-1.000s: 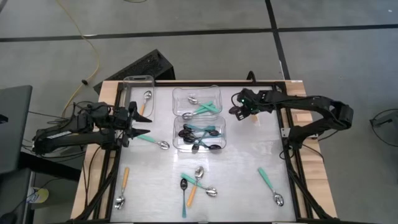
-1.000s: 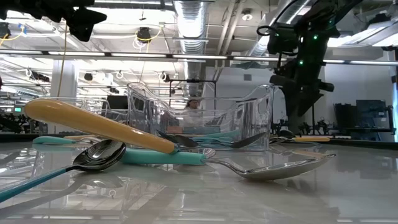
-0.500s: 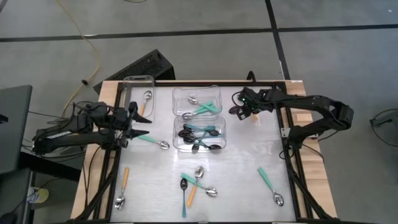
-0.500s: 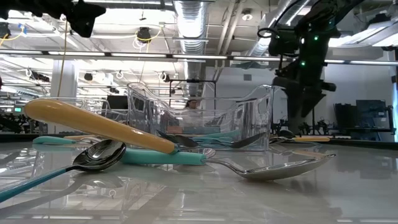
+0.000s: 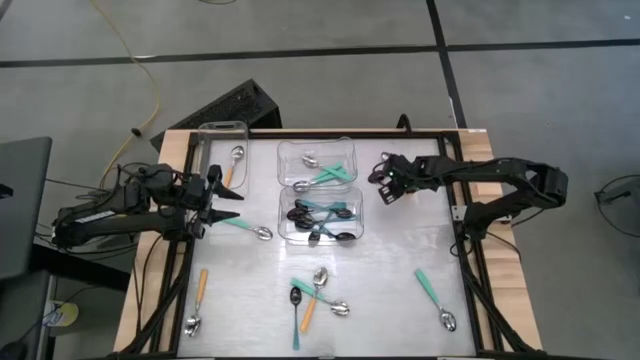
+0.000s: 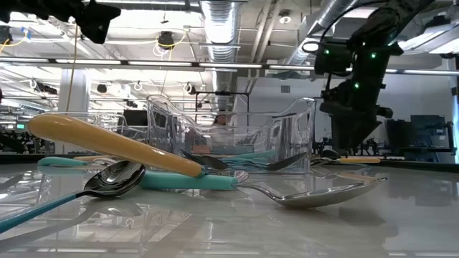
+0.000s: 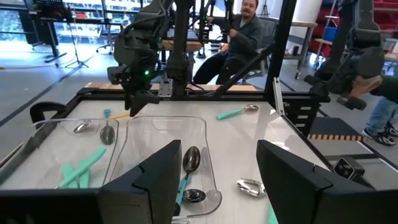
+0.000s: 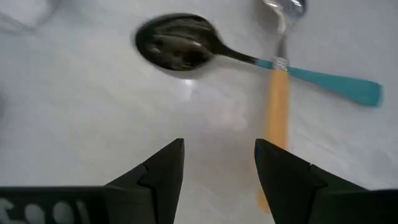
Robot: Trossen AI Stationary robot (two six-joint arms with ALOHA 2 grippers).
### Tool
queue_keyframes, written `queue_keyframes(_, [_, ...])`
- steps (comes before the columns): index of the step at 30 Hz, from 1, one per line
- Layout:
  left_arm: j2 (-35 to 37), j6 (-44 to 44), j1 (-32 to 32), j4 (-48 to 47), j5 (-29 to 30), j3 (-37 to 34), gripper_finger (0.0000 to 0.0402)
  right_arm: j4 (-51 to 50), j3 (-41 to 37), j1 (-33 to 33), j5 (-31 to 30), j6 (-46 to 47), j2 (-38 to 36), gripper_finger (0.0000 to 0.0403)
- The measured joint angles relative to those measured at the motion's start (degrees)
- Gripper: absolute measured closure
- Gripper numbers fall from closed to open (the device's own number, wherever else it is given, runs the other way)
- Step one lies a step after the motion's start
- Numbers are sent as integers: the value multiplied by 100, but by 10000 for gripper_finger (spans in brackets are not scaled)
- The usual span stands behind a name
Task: Sort silverware by color (type)
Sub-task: Put the yellow spoon into the top left transparent bin
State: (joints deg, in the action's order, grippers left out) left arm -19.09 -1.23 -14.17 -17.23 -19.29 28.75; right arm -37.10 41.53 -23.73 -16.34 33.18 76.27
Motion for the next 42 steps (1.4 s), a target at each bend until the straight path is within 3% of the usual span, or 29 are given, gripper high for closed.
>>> queue_keyframes(9, [0,15,0,-5,2,0,207,43,-272,-288,-706,-67,109,185])
queue_keyframes(21, [0,84,-2,-11,11,0,207,713,-353,-995,-111,-625,991,188])
queue_keyframes(25, [0,105,-2,-9,13,0,207,740,-357,-1015,-51,-627,990,224])
queue_keyframes(32, [0,120,-2,-29,46,0,207,753,-401,-948,-67,-628,547,353])
queue_keyframes(42, [0,118,-2,-158,55,0,207,1000,-392,-449,-638,-607,-699,352])
